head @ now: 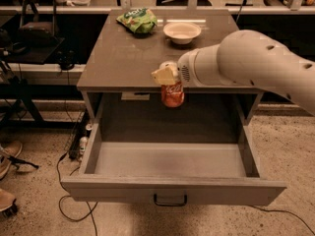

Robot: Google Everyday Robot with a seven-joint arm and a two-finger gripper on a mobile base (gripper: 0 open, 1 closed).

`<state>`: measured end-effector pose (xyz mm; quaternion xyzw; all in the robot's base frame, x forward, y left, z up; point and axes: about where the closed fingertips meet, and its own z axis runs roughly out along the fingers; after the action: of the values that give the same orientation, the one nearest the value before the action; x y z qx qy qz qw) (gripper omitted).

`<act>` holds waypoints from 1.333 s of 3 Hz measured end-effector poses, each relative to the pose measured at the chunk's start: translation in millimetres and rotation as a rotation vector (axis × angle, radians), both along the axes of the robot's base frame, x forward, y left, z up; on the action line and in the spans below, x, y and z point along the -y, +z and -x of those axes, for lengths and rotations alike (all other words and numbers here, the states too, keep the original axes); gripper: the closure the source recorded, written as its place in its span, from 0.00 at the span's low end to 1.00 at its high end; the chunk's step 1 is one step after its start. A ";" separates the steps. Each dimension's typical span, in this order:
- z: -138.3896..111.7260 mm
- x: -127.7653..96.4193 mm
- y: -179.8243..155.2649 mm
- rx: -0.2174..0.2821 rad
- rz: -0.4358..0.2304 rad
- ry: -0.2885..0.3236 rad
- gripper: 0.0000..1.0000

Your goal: Place coke can into top drawer

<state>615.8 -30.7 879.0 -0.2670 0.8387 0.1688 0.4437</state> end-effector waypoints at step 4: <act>19.9 -14.7 -135.8 -0.135 -0.046 -0.089 1.00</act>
Offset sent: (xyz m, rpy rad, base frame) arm -0.0084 0.0028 -0.0436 0.0048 0.0933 0.0039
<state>595.9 -16.0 743.3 -0.2071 0.8735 0.1858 0.3994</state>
